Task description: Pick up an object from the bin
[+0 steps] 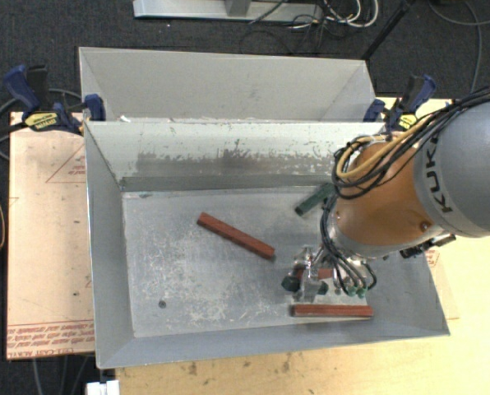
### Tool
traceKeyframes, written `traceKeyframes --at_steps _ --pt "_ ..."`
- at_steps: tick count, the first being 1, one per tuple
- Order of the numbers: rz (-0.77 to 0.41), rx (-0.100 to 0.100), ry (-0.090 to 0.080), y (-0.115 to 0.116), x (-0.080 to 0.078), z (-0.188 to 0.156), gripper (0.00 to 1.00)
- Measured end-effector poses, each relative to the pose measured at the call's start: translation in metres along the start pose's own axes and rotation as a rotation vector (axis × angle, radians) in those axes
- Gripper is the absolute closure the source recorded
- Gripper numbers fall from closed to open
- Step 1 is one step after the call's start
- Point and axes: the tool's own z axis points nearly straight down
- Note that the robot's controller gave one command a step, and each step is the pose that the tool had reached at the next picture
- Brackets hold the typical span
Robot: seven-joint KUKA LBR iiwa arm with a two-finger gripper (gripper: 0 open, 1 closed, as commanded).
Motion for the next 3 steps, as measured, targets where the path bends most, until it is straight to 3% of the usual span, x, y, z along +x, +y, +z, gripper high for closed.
traceKeyframes --at_steps 1,2,3 --pt "-0.006 -0.001 -0.005 0.007 -0.001 -0.096 1.0" --pt "-0.153 0.0 0.0 -0.02 -0.014 -0.096 1.0" --pt "-0.154 -0.001 0.001 -0.02 -0.013 -0.096 0.0"
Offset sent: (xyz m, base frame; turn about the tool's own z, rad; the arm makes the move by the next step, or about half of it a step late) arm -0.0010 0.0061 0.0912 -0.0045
